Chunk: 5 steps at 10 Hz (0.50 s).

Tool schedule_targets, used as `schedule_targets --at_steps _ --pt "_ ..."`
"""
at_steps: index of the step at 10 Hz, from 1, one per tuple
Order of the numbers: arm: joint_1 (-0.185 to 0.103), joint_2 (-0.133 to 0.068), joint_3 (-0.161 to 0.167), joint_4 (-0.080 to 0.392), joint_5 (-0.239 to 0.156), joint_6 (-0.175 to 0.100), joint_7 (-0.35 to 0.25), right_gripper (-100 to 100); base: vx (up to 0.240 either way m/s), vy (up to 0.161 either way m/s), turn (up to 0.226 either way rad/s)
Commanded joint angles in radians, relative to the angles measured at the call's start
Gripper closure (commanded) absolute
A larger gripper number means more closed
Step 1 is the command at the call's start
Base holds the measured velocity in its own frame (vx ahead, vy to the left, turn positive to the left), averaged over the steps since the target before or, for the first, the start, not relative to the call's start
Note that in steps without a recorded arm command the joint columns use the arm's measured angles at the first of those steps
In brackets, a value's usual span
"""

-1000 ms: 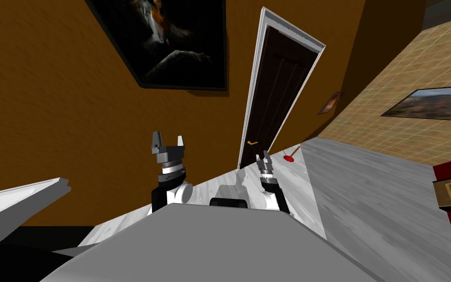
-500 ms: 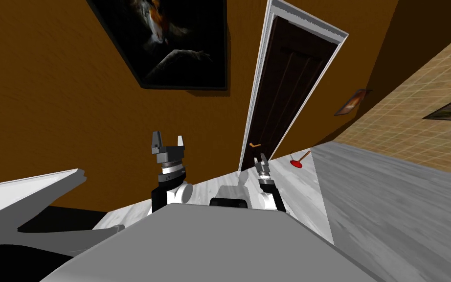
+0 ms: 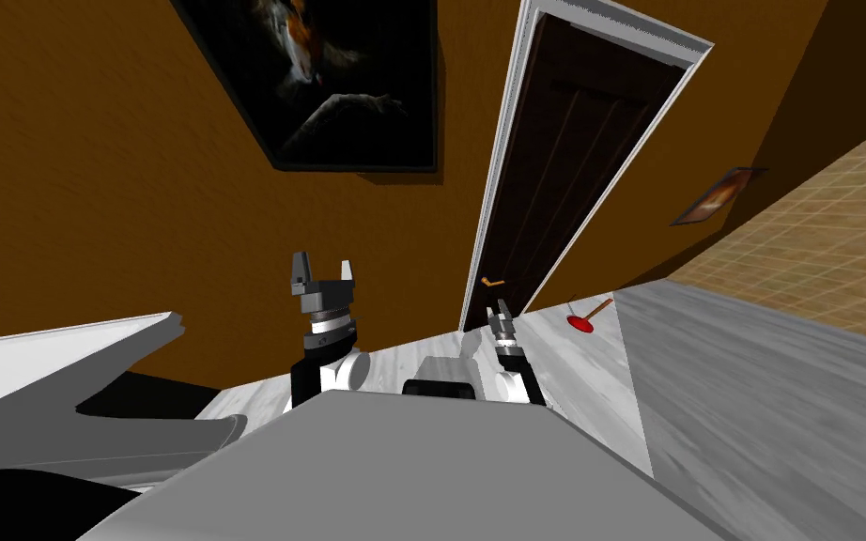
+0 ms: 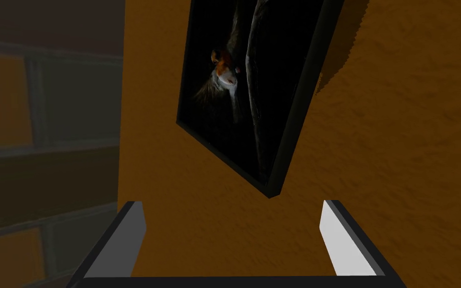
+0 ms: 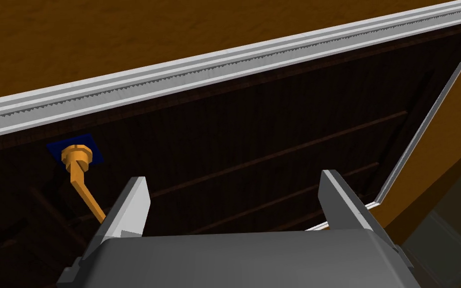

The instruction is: Pull the door open

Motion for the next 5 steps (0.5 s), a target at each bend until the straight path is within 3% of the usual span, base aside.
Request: schedule_targets --at_steps 1,5 --pt "-0.015 -0.010 0.007 0.049 -0.015 -0.010 0.000 -100 0.063 -0.129 0.140" --pt "-0.050 -0.034 0.027 0.165 -0.048 -0.041 -0.001 -100 0.052 -0.128 0.159"
